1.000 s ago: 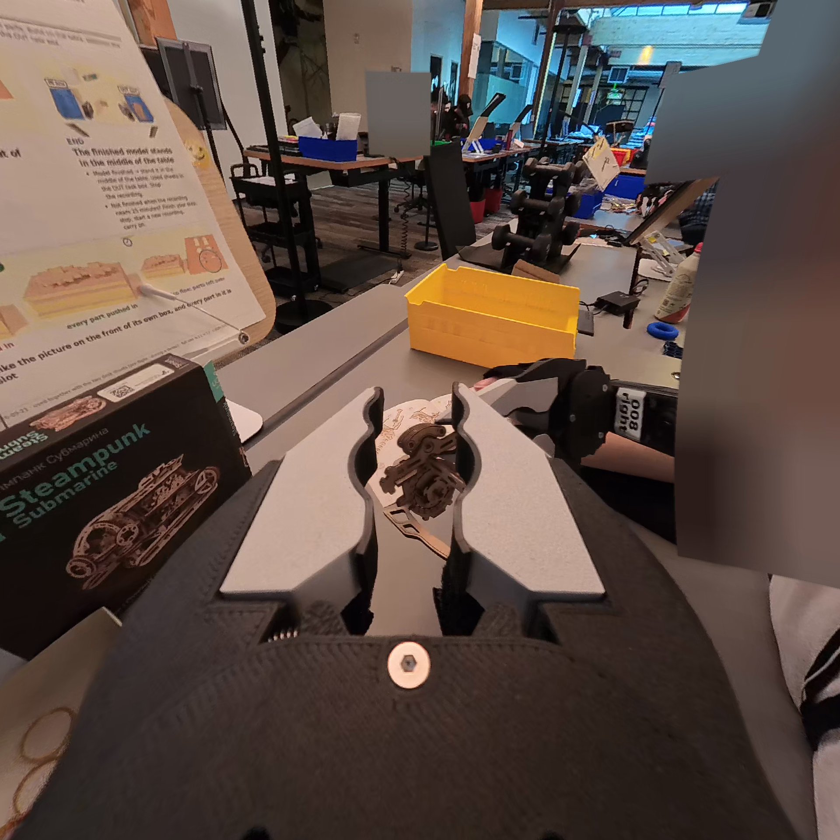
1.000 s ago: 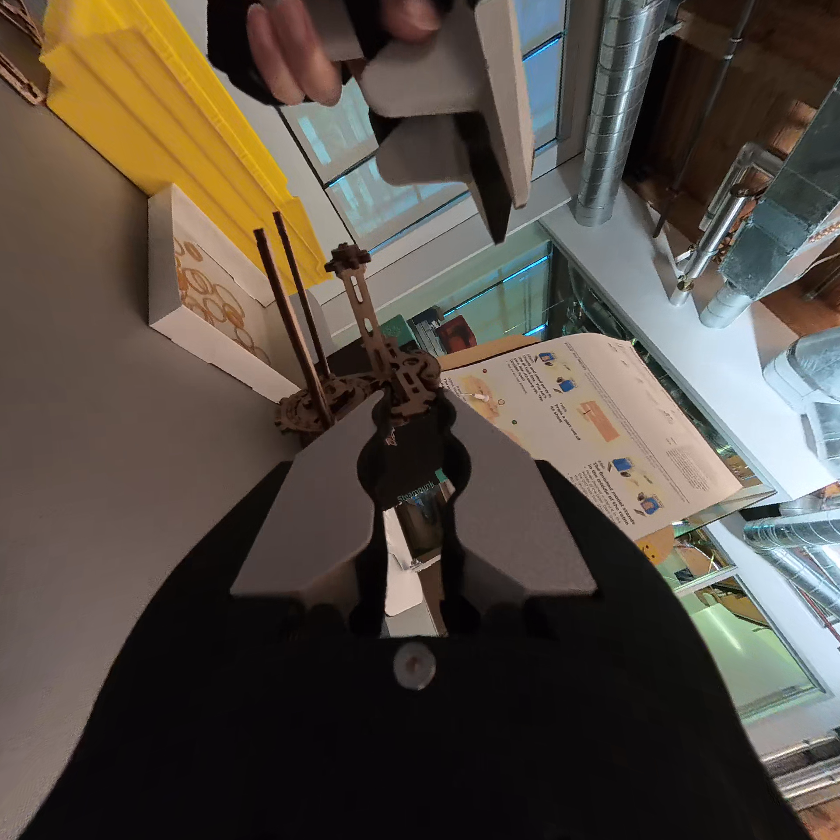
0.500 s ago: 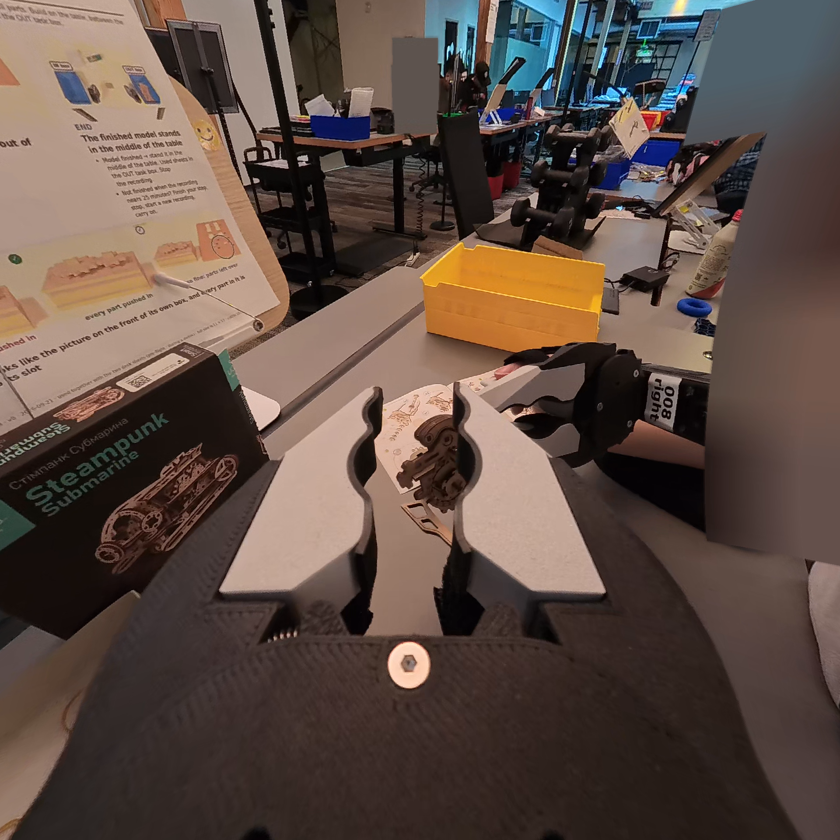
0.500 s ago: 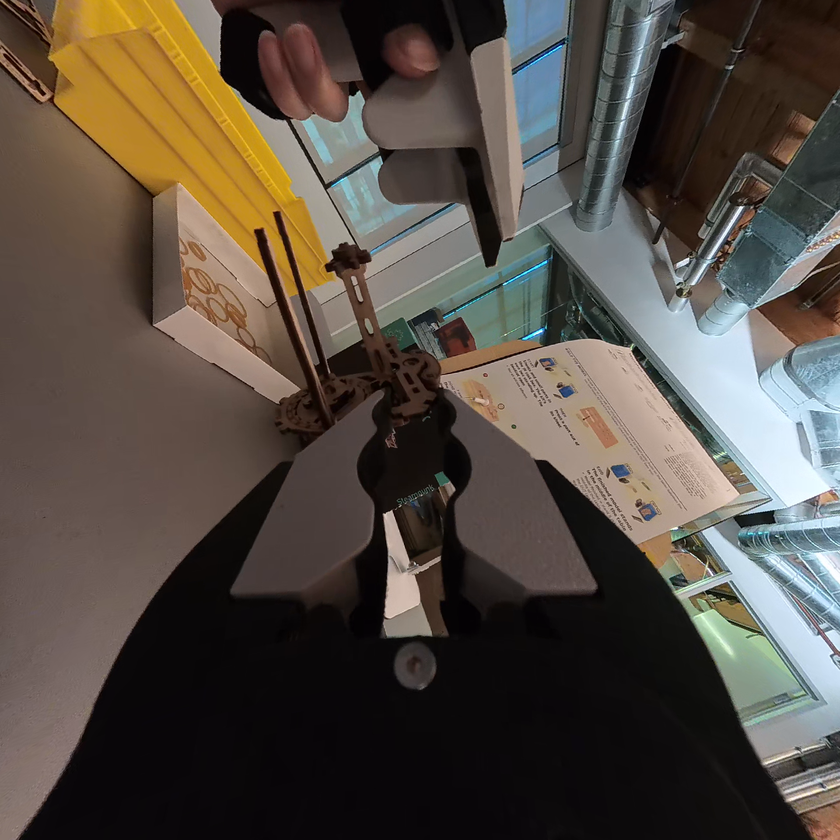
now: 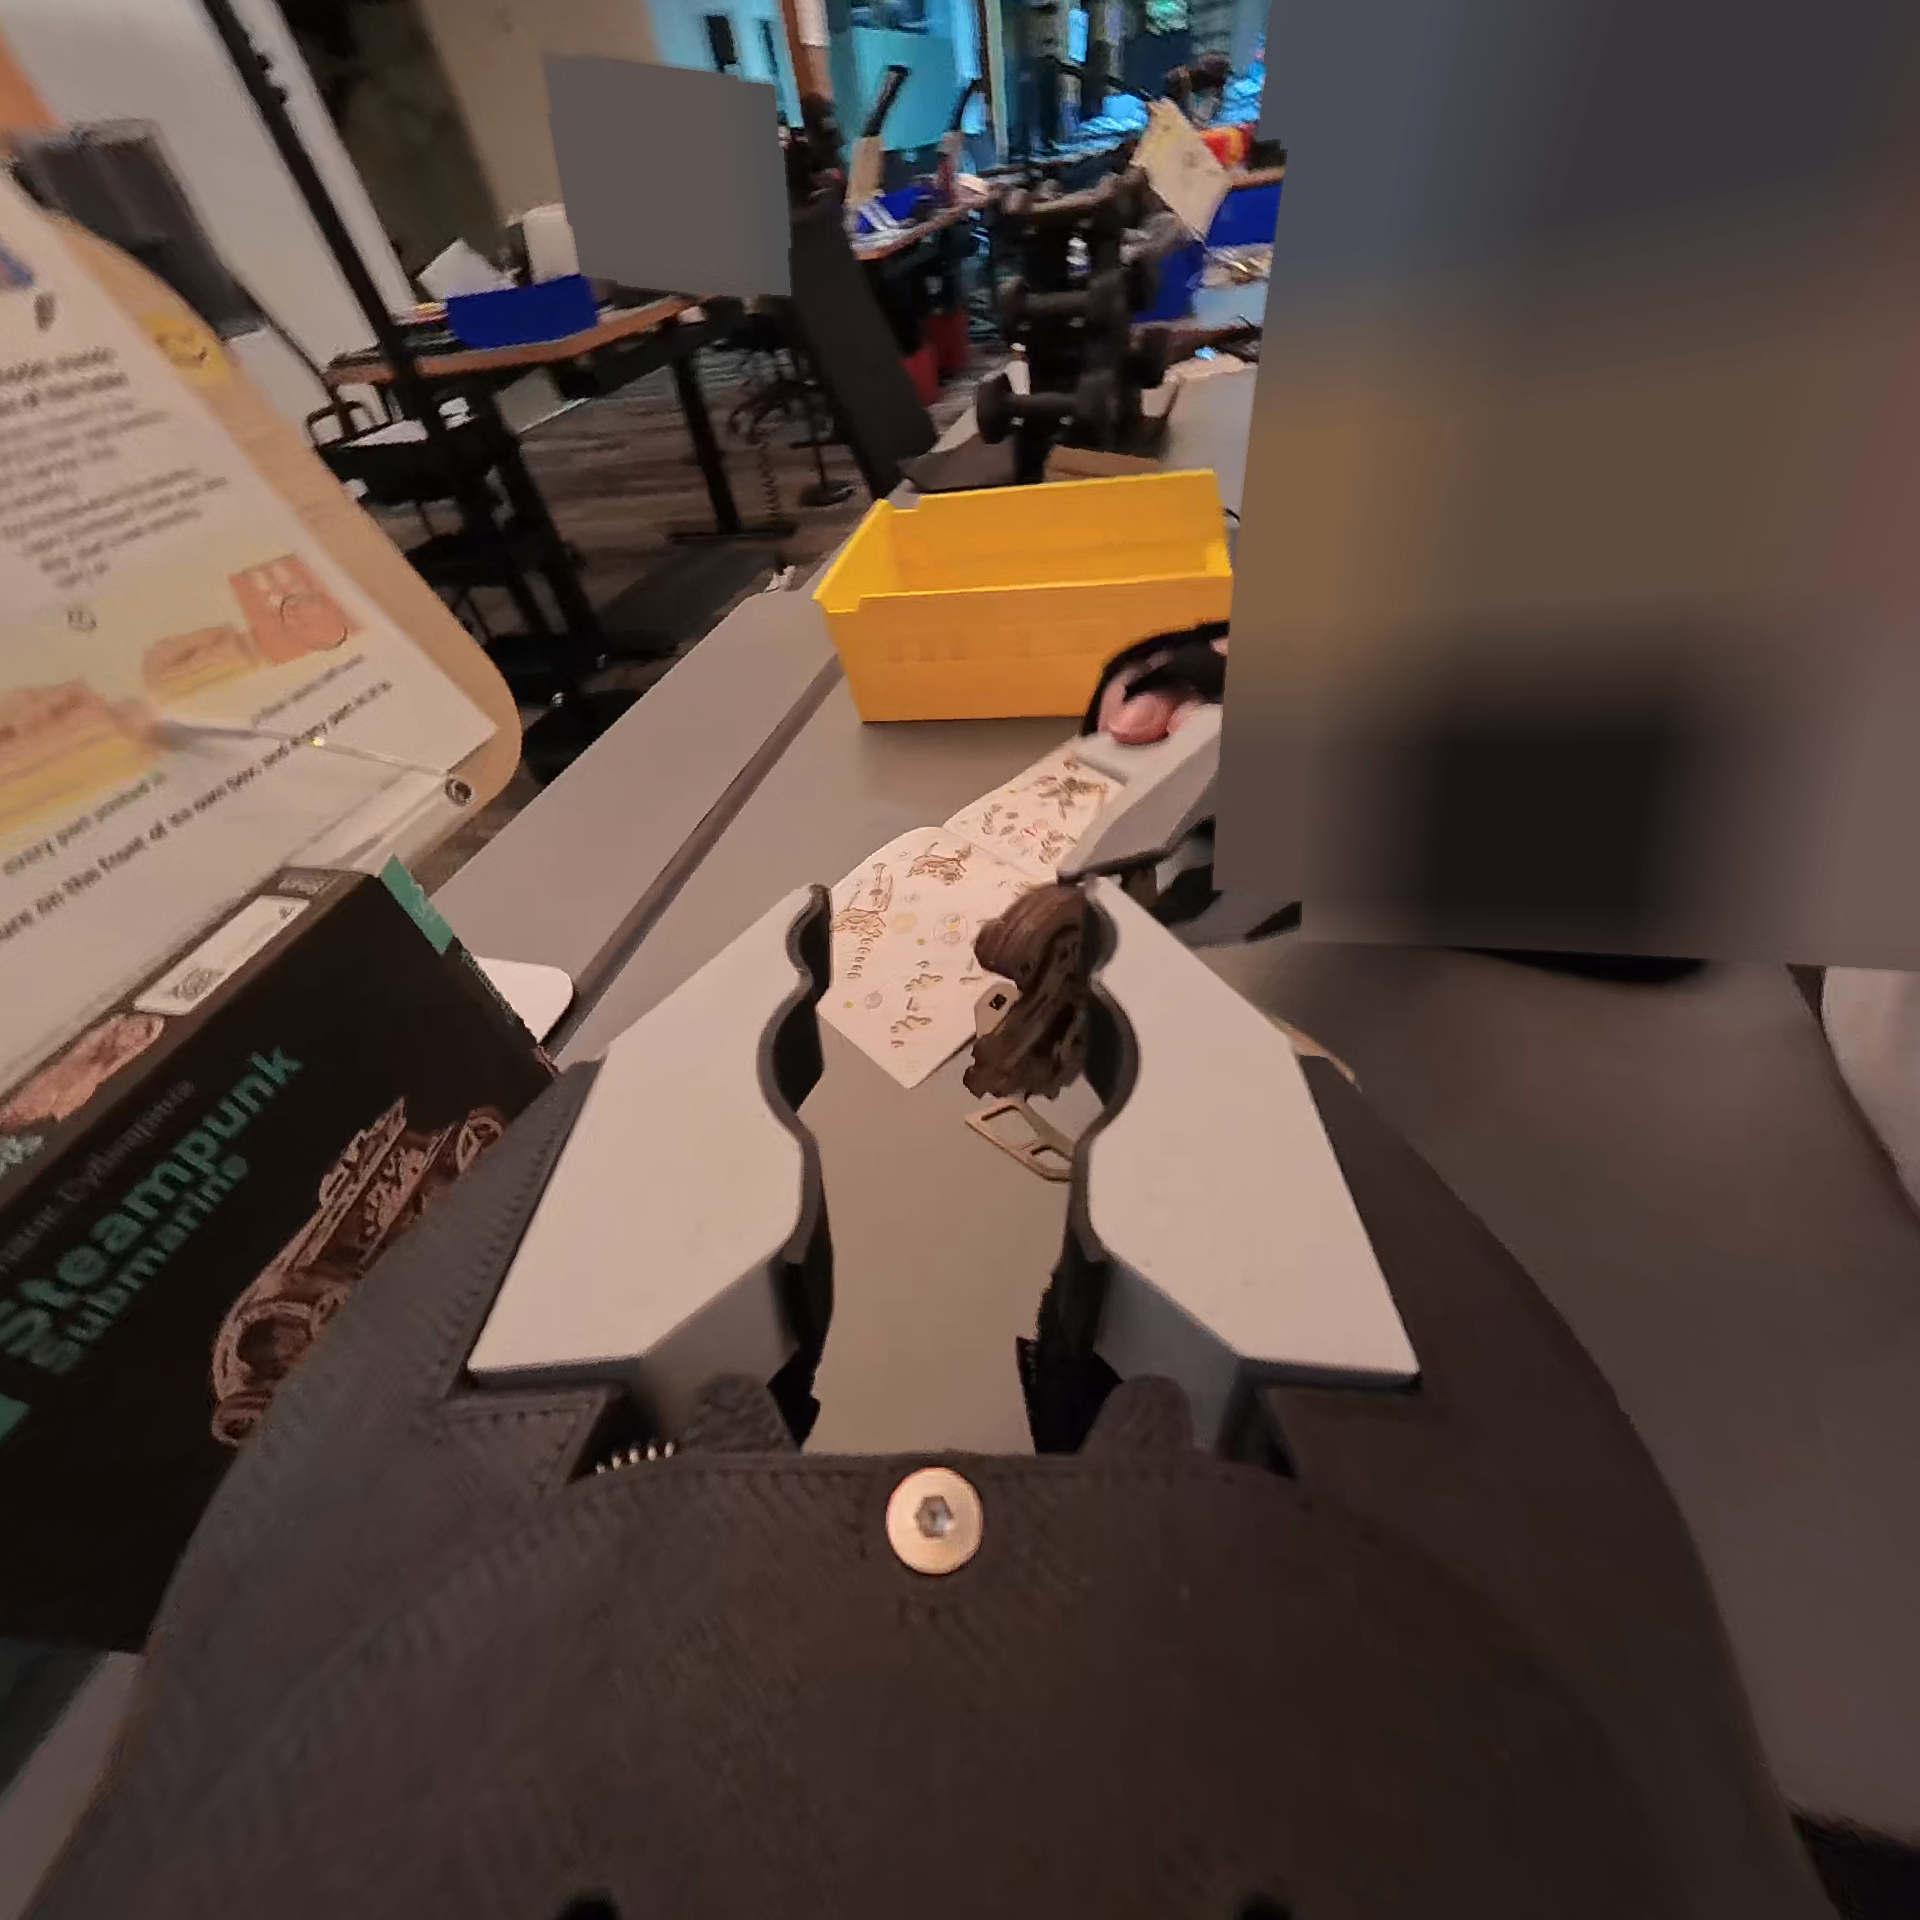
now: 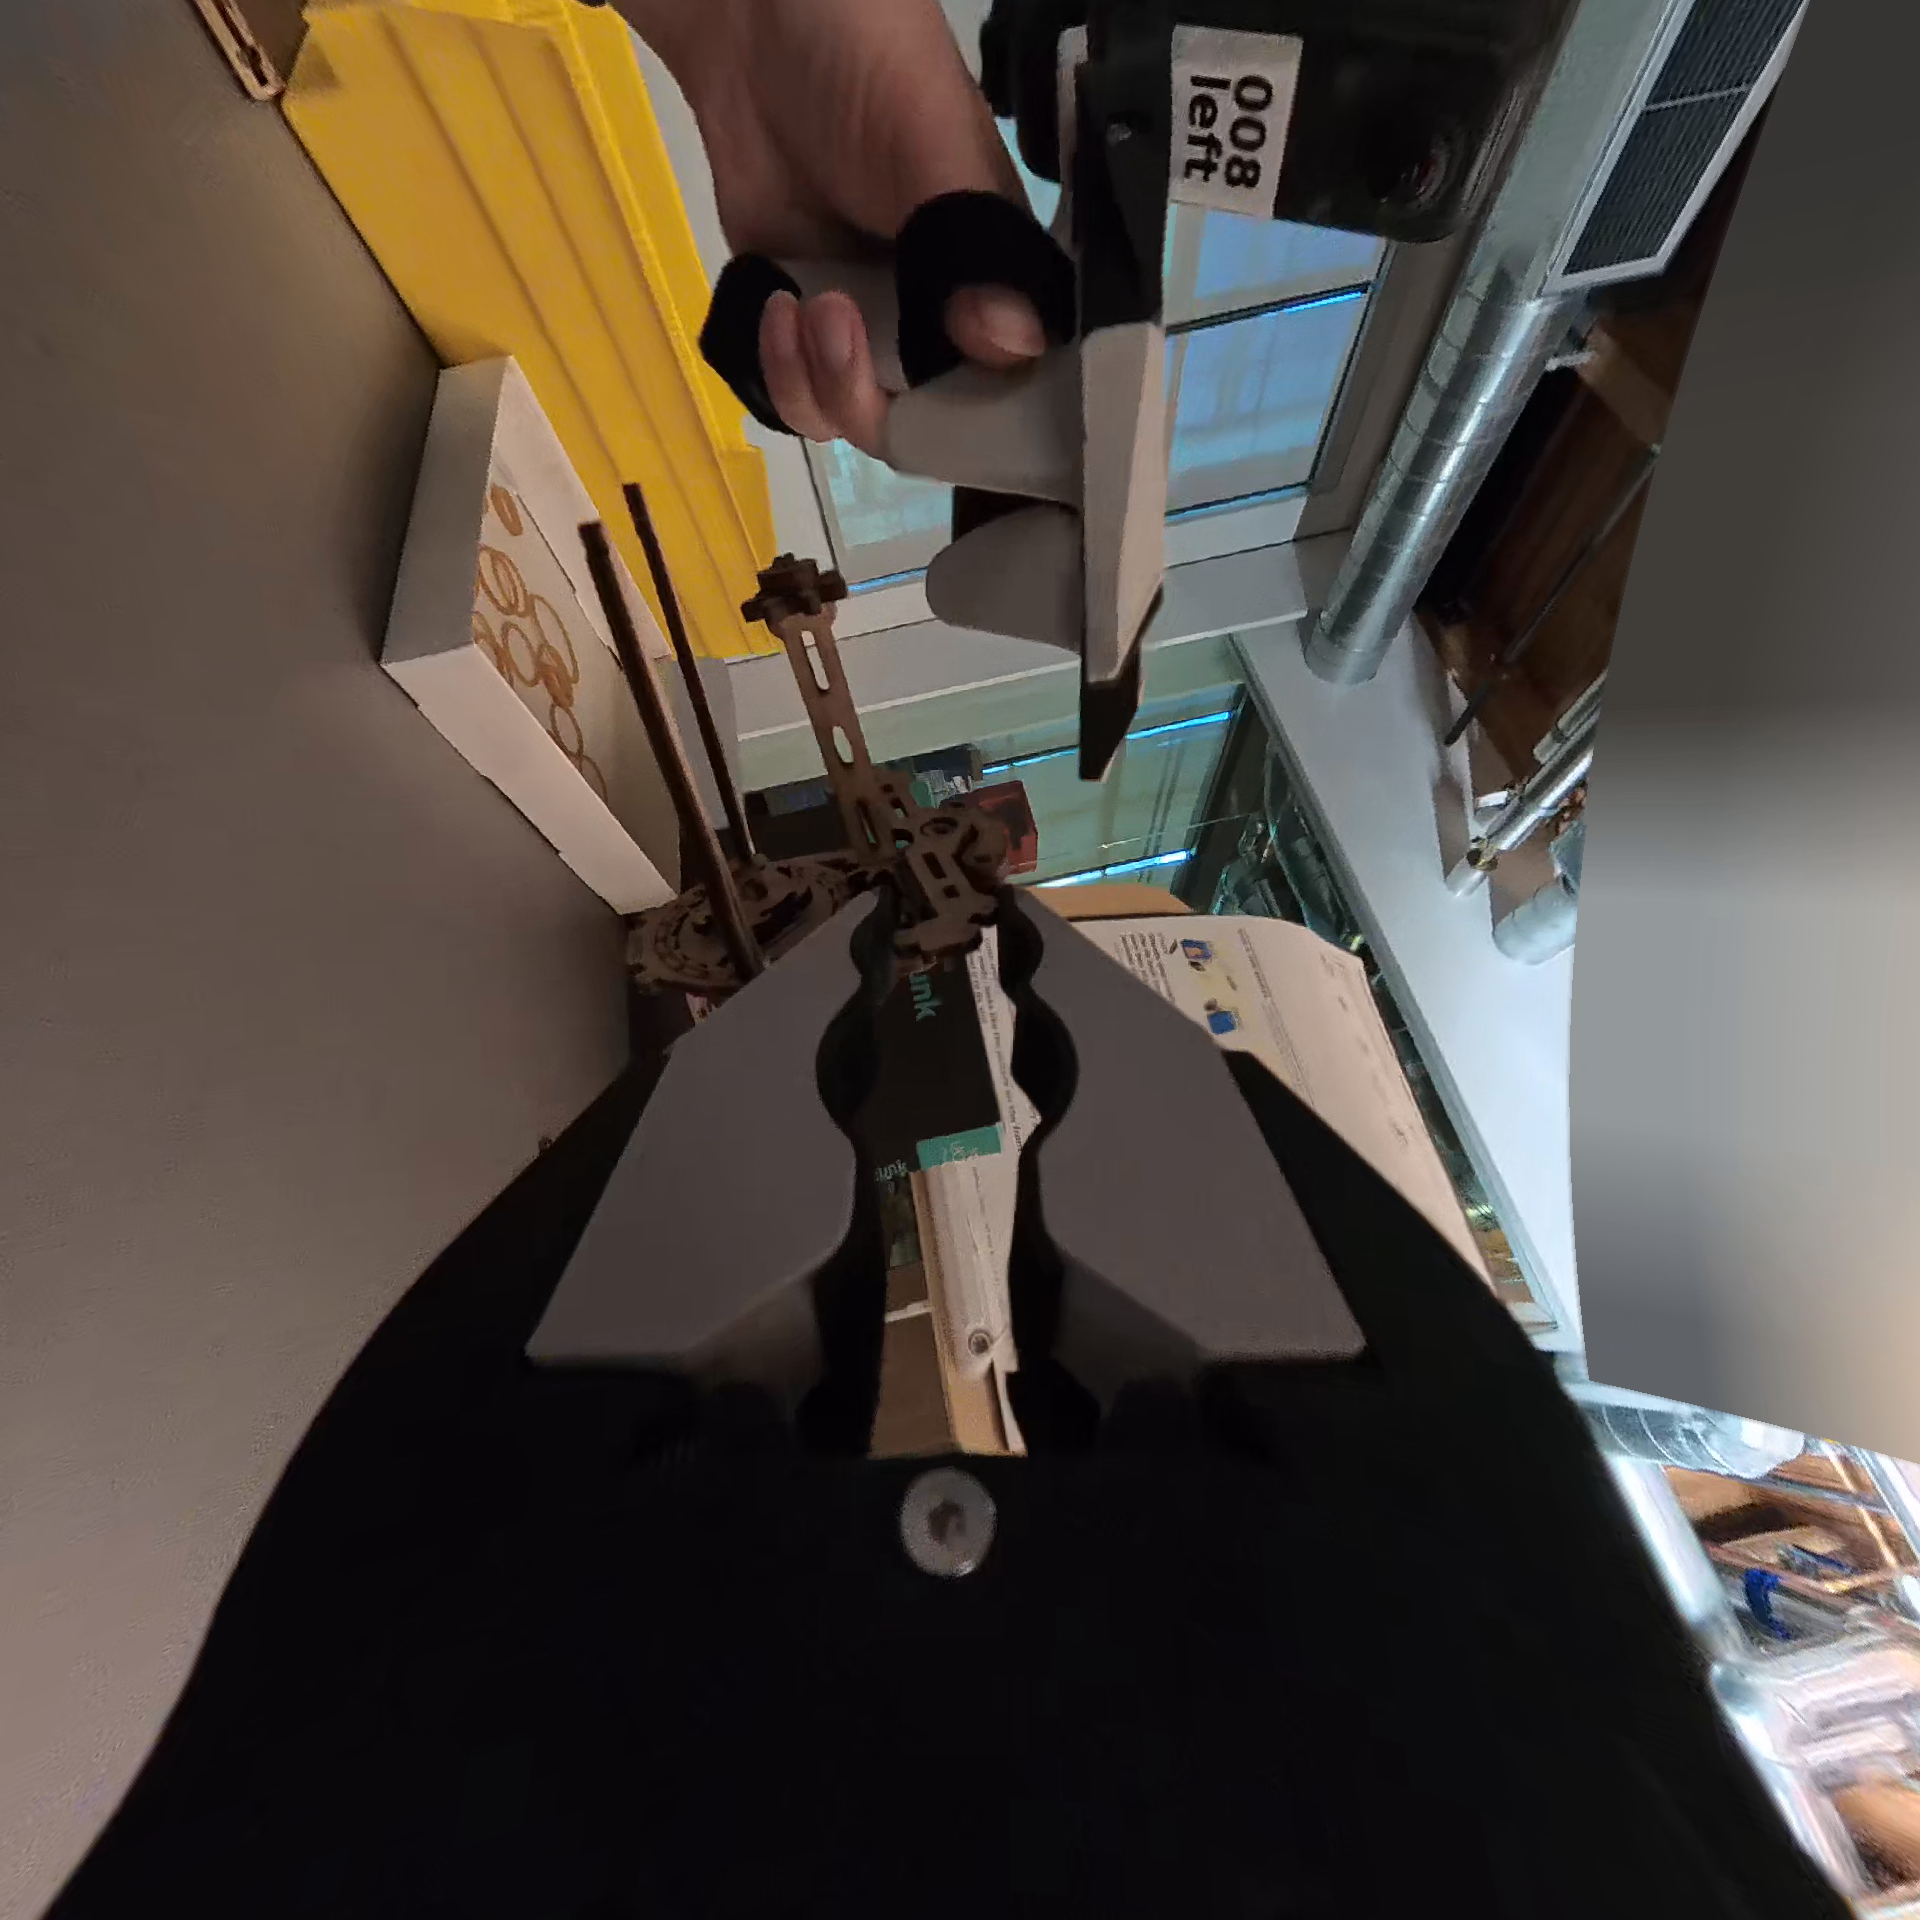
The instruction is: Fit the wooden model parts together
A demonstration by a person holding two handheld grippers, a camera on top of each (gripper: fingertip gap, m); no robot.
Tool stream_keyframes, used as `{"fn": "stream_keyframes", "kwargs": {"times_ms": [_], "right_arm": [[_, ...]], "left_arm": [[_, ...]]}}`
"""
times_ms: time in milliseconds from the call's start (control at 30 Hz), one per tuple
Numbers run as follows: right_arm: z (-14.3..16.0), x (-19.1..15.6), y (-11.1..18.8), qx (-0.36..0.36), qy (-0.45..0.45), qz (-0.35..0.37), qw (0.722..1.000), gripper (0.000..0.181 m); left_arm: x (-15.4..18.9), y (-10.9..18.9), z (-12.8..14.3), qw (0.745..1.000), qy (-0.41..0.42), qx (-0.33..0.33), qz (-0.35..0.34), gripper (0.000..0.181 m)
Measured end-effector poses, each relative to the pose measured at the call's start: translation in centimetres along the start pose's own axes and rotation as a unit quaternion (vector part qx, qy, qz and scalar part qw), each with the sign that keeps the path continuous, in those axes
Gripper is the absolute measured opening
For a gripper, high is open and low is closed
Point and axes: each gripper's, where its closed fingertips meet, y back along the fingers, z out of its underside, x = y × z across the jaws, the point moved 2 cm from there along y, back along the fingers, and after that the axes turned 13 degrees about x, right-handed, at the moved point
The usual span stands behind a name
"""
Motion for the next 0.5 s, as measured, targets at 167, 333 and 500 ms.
{"fn": "stream_keyframes", "kwargs": {"times_ms": [167,333,500], "right_arm": [[-2.3,-0.1,0.3,0.05,0.07,-0.028,0.996,0.018],[-3.4,0.4,0.9,0.061,0.176,-0.018,0.982,0.018],[-3.7,0.5,1.2,0.066,0.233,-0.024,0.97,0.018]], "left_arm": [[3.4,-0.3,1.6,0.993,-0.052,-0.054,0.088,0.044],[5.3,-1.2,2.0,0.982,-0.136,-0.073,0.108,0.026],[5.7,-1.7,2.0,0.966,-0.228,-0.084,0.089,0.02]]}}
